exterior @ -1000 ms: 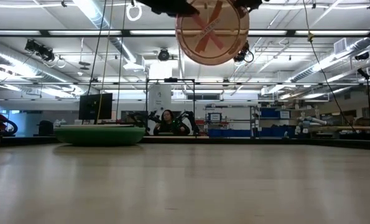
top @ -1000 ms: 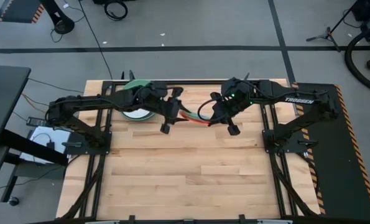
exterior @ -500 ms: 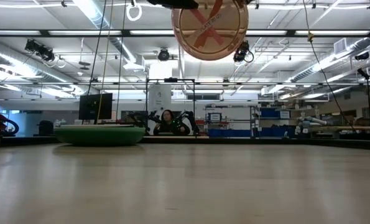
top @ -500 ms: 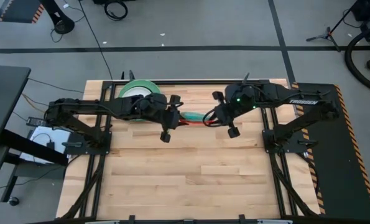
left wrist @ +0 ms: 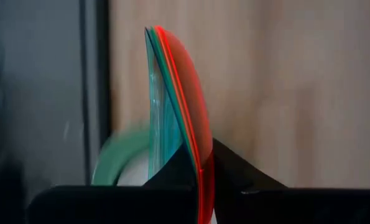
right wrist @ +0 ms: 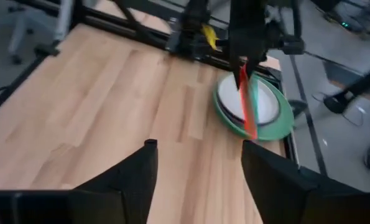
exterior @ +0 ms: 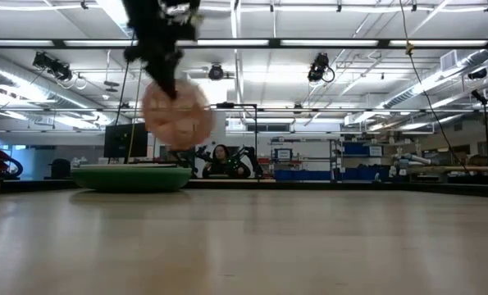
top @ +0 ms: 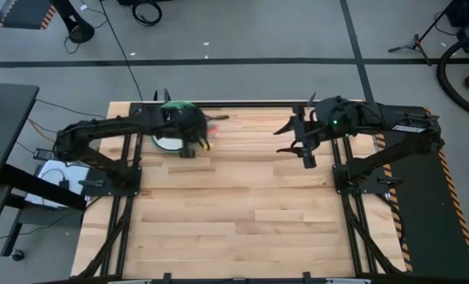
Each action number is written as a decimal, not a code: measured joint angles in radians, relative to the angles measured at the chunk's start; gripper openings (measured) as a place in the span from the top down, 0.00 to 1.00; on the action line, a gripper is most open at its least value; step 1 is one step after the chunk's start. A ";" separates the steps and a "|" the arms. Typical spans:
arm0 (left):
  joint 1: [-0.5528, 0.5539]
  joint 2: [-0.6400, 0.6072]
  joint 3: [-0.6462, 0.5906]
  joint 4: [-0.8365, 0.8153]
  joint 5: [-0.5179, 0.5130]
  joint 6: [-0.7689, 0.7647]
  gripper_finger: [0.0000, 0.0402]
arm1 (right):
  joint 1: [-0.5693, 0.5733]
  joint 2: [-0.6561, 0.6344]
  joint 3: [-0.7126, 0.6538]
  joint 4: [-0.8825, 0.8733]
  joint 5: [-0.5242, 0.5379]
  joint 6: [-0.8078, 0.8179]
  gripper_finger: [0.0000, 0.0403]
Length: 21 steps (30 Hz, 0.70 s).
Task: Stack plastic plates
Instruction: Stack the stacked transparent plates on top of the white plate
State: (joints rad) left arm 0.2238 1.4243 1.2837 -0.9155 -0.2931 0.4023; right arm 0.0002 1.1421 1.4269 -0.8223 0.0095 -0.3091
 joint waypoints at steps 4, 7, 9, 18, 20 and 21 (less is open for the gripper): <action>0.112 0.000 -0.090 -0.060 -0.099 -0.002 0.93 | -0.001 -0.003 0.000 -0.001 0.064 0.047 0.39; 0.181 -0.009 -0.146 -0.029 -0.146 -0.007 0.93 | -0.001 0.011 0.000 -0.002 0.108 0.081 0.40; 0.205 -0.007 -0.180 -0.006 -0.181 -0.074 0.93 | -0.001 0.022 -0.002 -0.003 0.136 0.097 0.40; 0.190 -0.008 -0.359 0.043 -0.325 -0.396 0.93 | -0.002 0.089 -0.003 -0.001 0.215 0.157 0.40; 0.173 -0.008 -0.400 0.098 -0.340 -0.389 0.93 | -0.005 0.105 -0.003 0.002 0.215 0.152 0.40; 0.168 -0.008 -0.415 0.132 -0.343 -0.385 0.93 | -0.007 0.114 -0.004 0.009 0.215 0.152 0.40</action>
State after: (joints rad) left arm 0.3921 1.4166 0.8689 -0.7836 -0.6362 0.0171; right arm -0.0072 1.2559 1.4231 -0.8129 0.2249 -0.1574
